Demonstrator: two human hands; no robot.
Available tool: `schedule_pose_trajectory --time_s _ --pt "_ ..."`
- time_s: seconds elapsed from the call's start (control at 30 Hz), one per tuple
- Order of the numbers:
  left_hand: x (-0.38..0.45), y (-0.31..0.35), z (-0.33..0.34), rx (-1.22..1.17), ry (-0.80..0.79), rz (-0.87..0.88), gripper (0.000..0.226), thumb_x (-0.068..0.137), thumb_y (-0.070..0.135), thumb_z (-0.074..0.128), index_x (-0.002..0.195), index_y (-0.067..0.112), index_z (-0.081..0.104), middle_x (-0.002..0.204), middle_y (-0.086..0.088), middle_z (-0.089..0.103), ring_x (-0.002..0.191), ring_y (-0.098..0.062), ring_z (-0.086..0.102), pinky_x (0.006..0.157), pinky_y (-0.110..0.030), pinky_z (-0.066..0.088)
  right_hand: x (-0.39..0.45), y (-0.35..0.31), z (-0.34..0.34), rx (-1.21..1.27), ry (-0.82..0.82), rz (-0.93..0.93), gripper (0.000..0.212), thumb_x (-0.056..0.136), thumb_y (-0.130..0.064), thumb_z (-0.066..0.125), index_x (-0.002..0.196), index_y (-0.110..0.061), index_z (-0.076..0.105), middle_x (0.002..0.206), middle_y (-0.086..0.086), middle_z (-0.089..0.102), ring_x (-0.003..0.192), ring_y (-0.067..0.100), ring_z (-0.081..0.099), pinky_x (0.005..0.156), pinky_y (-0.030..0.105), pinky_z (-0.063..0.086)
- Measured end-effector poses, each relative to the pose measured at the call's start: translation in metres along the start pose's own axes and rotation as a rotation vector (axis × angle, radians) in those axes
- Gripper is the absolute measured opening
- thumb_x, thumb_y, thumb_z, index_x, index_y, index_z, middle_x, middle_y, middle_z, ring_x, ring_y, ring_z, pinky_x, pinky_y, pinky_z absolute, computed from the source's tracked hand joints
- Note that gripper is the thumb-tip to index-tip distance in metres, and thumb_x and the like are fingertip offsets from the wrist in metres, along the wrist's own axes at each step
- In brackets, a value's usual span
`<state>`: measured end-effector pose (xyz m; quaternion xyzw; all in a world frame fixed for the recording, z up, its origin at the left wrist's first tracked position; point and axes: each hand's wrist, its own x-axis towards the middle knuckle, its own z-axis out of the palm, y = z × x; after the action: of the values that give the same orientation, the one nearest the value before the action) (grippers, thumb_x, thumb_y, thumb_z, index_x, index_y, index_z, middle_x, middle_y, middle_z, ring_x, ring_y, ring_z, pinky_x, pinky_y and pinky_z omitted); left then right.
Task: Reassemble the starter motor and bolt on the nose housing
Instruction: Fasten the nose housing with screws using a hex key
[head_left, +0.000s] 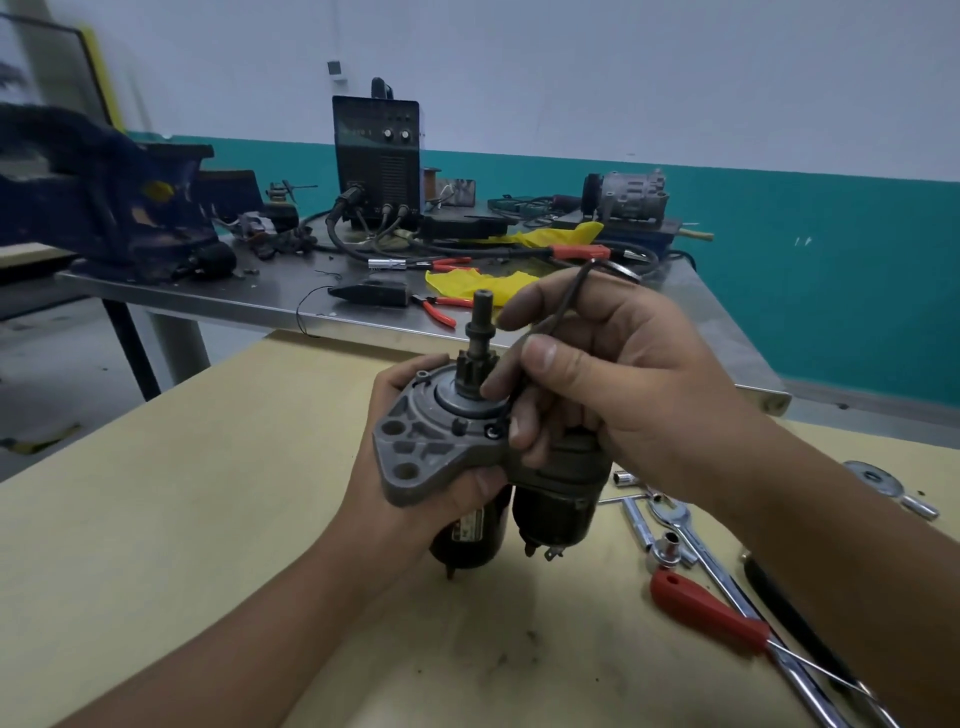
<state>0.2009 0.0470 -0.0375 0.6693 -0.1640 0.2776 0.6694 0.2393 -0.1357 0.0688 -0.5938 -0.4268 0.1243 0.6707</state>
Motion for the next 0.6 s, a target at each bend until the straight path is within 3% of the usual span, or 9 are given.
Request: schedule_pose_trajectory --time_s 0.13,0.3,0.43,0.6 --pt "0.0009 0.0018 0.0029 0.037 -0.018 -0.002 0.087 0.063 0.027 0.088 0.135 0.016 0.04 0.125 0.013 0.066 0.118 -0.013 0.066 0.095 -0.023 0.054 -0.0045 0.0018 -0.0023 -0.03 0.056 0.004 0.007 0.09 -0.011 0.069 0.092 -0.015 0.063 0.083 0.018 0.075 0.051 0.023 0.068 0.044 0.029 0.053" --pt "-0.0001 0.0036 0.0057 0.076 -0.03 0.004 0.082 0.066 0.023 0.084 0.135 0.015 0.04 0.124 0.017 0.065 0.118 -0.009 0.065 0.095 -0.019 0.052 -0.0074 0.0034 -0.004 -0.056 0.154 0.003 0.026 0.075 -0.025 0.082 0.083 -0.016 0.059 0.075 0.017 0.073 0.046 0.02 0.065 0.04 0.026 0.049" --pt "-0.0008 0.0042 0.0055 0.074 -0.025 0.0 0.081 0.067 0.021 0.083 0.135 0.016 0.04 0.122 0.019 0.066 0.115 -0.005 0.066 0.093 -0.018 0.053 -0.0086 0.0037 -0.0041 -0.005 0.098 -0.025 0.012 0.088 -0.01 0.072 0.097 -0.017 0.068 0.087 0.019 0.074 0.058 0.025 0.069 0.05 0.033 0.056" --pt "-0.0017 0.0039 0.0043 0.061 -0.011 -0.002 0.08 0.067 0.021 0.082 0.134 0.018 0.041 0.121 0.017 0.066 0.114 -0.006 0.066 0.091 -0.019 0.054 -0.0107 0.0013 -0.0011 -0.02 0.06 -0.039 0.02 0.092 -0.002 0.063 0.11 -0.011 0.067 0.089 0.018 0.074 0.061 0.024 0.069 0.056 0.035 0.058"
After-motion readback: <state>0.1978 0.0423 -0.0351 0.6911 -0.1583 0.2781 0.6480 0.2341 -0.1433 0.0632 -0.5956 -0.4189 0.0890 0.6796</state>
